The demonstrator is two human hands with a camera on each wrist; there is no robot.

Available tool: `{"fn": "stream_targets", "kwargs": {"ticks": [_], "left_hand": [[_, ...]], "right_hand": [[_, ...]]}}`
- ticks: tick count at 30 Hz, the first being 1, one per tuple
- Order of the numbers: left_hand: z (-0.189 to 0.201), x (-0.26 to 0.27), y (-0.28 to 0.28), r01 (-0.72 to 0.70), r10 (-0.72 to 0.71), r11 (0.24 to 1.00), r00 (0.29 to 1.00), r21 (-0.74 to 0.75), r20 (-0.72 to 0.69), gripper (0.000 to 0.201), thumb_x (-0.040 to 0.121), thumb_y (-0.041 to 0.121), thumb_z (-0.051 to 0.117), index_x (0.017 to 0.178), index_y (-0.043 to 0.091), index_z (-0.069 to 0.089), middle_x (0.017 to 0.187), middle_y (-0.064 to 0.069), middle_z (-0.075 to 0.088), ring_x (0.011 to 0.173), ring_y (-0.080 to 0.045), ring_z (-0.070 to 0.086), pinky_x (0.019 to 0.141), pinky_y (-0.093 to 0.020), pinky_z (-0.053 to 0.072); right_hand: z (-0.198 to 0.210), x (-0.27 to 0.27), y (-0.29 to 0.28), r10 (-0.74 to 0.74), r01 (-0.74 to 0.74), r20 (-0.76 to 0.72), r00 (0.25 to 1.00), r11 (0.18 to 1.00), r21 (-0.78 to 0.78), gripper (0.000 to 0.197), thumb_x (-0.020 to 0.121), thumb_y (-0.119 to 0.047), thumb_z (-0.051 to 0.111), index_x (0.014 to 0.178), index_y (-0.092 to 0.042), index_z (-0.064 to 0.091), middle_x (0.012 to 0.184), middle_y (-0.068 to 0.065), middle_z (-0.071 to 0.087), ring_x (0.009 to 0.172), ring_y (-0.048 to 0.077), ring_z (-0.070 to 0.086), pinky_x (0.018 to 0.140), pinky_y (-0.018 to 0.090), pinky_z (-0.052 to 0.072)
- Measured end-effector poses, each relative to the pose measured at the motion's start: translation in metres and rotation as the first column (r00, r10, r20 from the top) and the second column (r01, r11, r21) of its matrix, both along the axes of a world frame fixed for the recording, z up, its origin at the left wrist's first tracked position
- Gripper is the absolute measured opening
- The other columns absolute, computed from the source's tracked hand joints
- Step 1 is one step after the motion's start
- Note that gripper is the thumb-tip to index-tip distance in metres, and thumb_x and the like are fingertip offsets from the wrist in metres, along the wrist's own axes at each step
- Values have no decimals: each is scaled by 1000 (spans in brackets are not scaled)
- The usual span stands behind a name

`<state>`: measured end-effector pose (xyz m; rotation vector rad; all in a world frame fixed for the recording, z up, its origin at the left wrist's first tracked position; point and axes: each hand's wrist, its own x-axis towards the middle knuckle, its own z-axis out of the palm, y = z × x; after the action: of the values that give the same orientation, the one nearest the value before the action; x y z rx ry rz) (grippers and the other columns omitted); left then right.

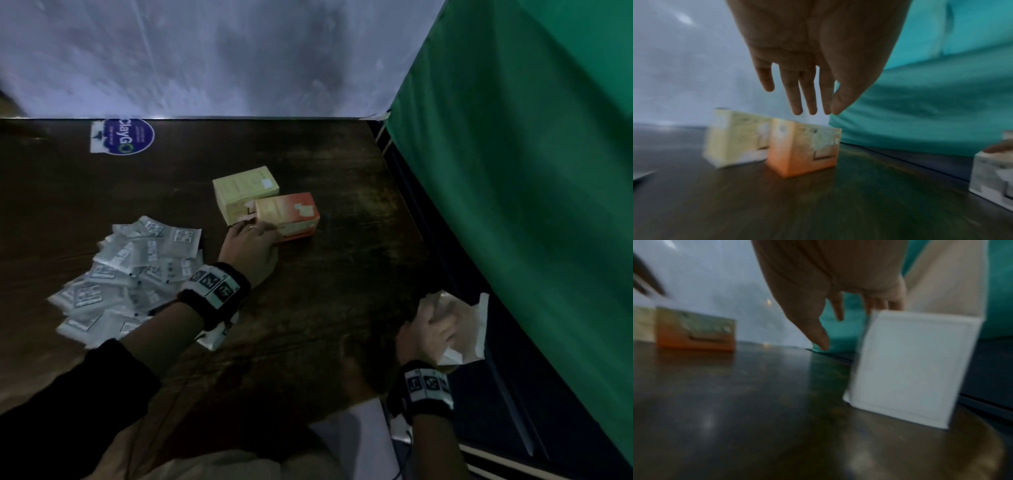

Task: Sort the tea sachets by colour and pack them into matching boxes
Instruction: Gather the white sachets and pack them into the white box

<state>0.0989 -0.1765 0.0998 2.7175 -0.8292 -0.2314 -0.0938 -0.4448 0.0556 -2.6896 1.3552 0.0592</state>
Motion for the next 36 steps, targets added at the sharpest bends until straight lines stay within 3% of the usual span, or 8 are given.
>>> {"fn": "stream_targets", "kwargs": {"ticks": [3,7,14,17,20,26,30,36], "left_hand": [[-22,-25,50,-79,75,988,997,-132,-32,29,86,23,56,114,22,63,131,-2,52,115,-25,54,100,-45,41],[-39,-48,115,-254,258,959,966,-128,17,34,79,14,67,113,15,64,130,-15,52,112,-36,54,89,-50,47],[-41,-45,190,-524,621,759,761,386,-188,126,59,70,71,148,22,-4,157,-14,-11,143,-38,-9,111,-61,9],[-44,-36,209,-531,685,715,659,455,-309,142,51,51,86,146,30,-17,155,-15,-18,140,-48,-7,109,-66,14],[-54,-31,214,-486,651,740,690,465,-315,164,20,53,91,141,39,-19,150,-23,6,133,-53,15,104,-64,28],[-60,-39,191,-559,620,784,700,269,-354,98,59,34,86,136,43,25,140,-18,20,122,-47,29,101,-56,35],[-72,-44,171,-579,598,796,704,177,-383,73,72,36,76,132,38,34,137,-19,25,118,-47,35,104,-51,32],[-71,-63,133,-628,548,778,696,-23,-463,54,71,17,78,120,23,56,127,-23,31,114,-47,41,99,-41,40]], "right_hand": [[0,-2,-3,-39,44,-41,998,991,130,69,96,-12,45,151,-6,5,138,31,41,119,47,49,100,52,38],[14,15,31,137,-136,-2,991,984,117,52,96,-18,45,146,-17,29,127,21,55,110,37,56,100,50,42],[11,81,98,455,-460,89,886,886,59,28,93,-11,52,120,-18,57,116,4,60,108,22,56,100,38,45],[10,89,106,483,-488,112,868,873,14,32,90,-10,56,120,-19,54,125,6,53,117,24,51,102,42,43],[15,76,127,490,-499,261,832,866,-37,37,91,-15,55,128,-20,49,132,5,46,122,22,46,102,38,41],[-18,40,179,580,-617,251,775,611,496,44,91,-20,59,133,-23,46,125,-2,50,116,13,47,95,23,40],[-33,35,197,650,-664,238,722,553,503,39,92,-21,57,130,-18,50,122,2,51,116,19,44,98,30,40],[-29,57,209,272,-359,251,929,497,790,50,94,-36,56,135,-8,47,114,6,64,97,17,64,89,33,53]]}}
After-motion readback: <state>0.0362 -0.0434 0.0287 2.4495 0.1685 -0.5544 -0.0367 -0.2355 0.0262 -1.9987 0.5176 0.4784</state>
